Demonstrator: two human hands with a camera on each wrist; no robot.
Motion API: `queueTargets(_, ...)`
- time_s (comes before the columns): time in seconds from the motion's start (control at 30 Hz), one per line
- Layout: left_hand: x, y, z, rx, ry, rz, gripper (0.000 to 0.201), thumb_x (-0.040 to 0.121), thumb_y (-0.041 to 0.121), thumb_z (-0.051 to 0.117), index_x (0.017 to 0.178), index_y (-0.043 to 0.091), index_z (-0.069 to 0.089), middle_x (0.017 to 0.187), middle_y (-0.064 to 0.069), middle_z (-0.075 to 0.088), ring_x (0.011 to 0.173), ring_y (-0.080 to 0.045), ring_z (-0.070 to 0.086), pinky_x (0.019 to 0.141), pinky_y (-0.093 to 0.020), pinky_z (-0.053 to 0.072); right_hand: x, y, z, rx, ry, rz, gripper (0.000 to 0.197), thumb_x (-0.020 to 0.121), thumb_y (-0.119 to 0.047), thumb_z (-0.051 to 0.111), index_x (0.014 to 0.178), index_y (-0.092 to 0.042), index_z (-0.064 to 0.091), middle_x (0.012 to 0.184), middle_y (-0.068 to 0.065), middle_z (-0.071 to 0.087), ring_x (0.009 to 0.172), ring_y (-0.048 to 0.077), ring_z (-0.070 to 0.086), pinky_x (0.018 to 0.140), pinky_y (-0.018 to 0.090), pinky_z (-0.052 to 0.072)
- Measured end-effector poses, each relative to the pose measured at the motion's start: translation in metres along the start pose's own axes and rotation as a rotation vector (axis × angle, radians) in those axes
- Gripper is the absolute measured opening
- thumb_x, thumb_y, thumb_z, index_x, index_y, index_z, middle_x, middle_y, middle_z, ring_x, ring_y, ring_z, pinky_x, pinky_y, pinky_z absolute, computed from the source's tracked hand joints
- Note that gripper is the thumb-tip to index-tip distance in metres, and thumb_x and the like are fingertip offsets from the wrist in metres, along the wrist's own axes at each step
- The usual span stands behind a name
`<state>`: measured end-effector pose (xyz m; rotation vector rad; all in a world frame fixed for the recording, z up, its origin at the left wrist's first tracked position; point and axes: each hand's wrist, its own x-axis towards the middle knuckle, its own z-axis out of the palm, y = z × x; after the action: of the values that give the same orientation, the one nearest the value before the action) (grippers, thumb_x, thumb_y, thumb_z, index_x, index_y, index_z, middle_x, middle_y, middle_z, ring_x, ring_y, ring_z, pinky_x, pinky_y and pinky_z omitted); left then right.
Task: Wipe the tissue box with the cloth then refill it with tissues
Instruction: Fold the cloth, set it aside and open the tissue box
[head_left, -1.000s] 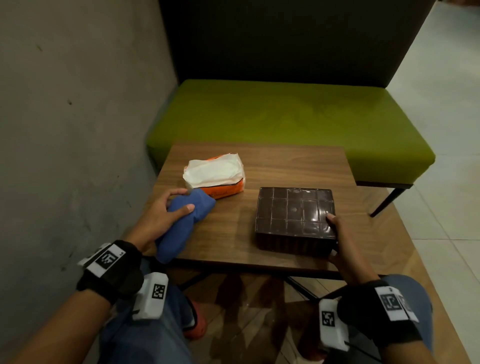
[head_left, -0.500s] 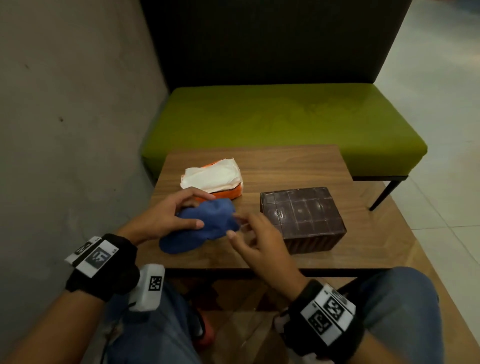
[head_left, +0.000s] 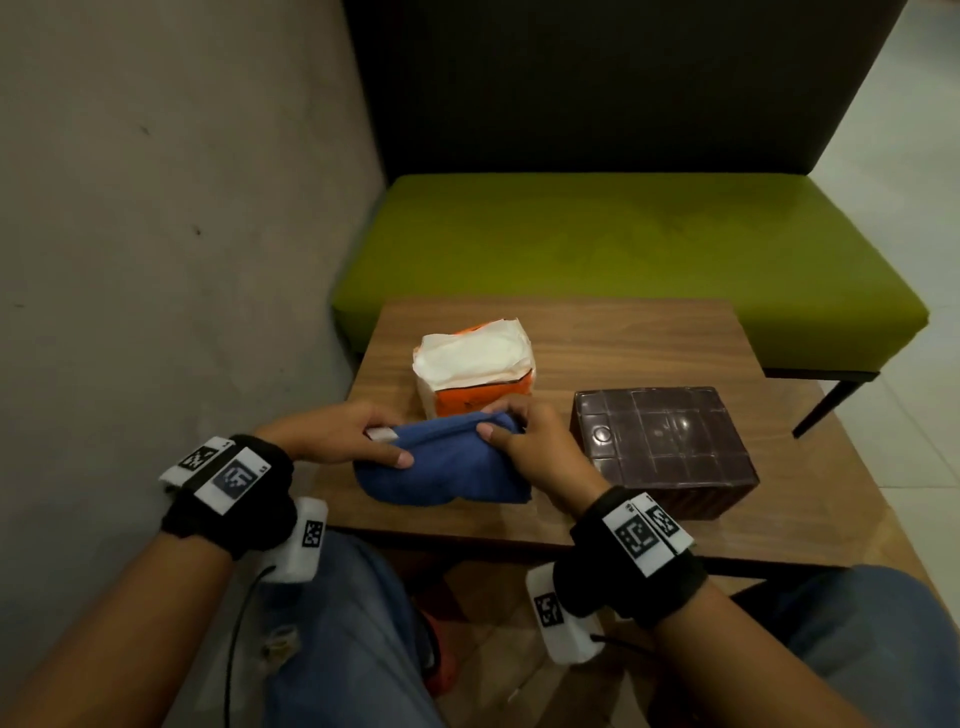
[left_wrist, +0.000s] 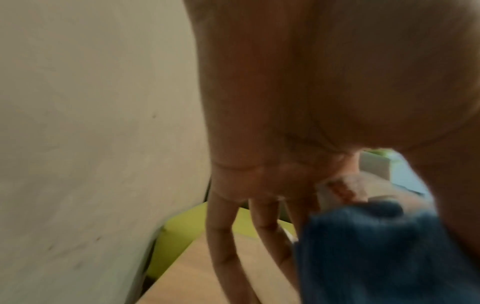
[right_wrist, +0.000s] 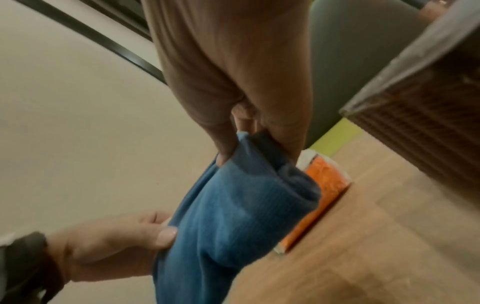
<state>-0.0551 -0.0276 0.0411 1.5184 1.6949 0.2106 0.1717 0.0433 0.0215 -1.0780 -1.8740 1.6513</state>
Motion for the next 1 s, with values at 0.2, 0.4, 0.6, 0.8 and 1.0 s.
queueTargets(0.2,0.006,-0.015,0.003,-0.392,0.068,-0.128,0.027,0.075,0.04,0.073,0.091,0.019,0.067,0.08,0.008,0.071,0.083,-0.013,0.064,0.067,-0.019,0.051,0.021,0.016,0.012,0.034,0.111,0.066,0.015,0.094,-0.006,0.055,0.105,-0.014,0.06,0.1,0.0,0.061,0.1,0.017,0.056,0.082,0.024,0.043)
queueTargets(0.4,0.038,-0.032,0.024,0.009,0.34,-0.343,0.038,0.079,0.029,0.073,0.11,0.02,0.053,0.1,-0.009,0.064,0.083,-0.019,0.058,0.074,-0.031,0.048,0.02,0.036,0.035,-0.585,0.099,0.029,0.053,0.091,-0.011,0.056,0.14,-0.02,0.039,0.139,0.013,0.035,0.13,0.032,0.035,0.107,0.04,0.032)
queueTargets(0.6,0.049,-0.015,0.069,0.18,0.235,-0.255,0.007,0.082,0.013,0.065,0.08,0.019,0.061,0.075,0.004,0.057,0.077,-0.013,0.054,0.071,-0.025,0.041,0.011,0.06,0.054,-1.061,-0.29,-0.135,0.04,0.096,-0.029,0.048,0.135,-0.025,0.05,0.138,0.011,0.041,0.129,0.032,0.038,0.103,0.047,0.032)
queueTargets(0.8,0.051,-0.027,0.071,0.078,0.321,-0.344,0.019,0.08,0.01,0.067,0.068,0.019,0.054,0.072,-0.001,0.058,0.081,-0.024,0.058,0.069,-0.028,0.039,-0.004,0.062,0.046,-1.199,-0.364,-0.037,0.054,0.098,-0.036,0.046,0.149,-0.028,0.031,0.16,0.009,0.016,0.147,0.03,0.014,0.113,0.063,0.008)
queueTargets(1.0,0.058,0.039,0.075,0.136,0.267,-0.058,0.05,0.081,0.03,0.069,0.126,0.02,0.05,0.125,-0.007,0.054,0.116,-0.022,0.051,0.101,-0.039,0.041,-0.036,0.009,0.007,-1.022,-0.137,-0.088,0.046,0.092,-0.035,0.054,0.133,-0.014,0.049,0.139,0.014,0.046,0.129,0.033,0.041,0.109,0.045,0.03)
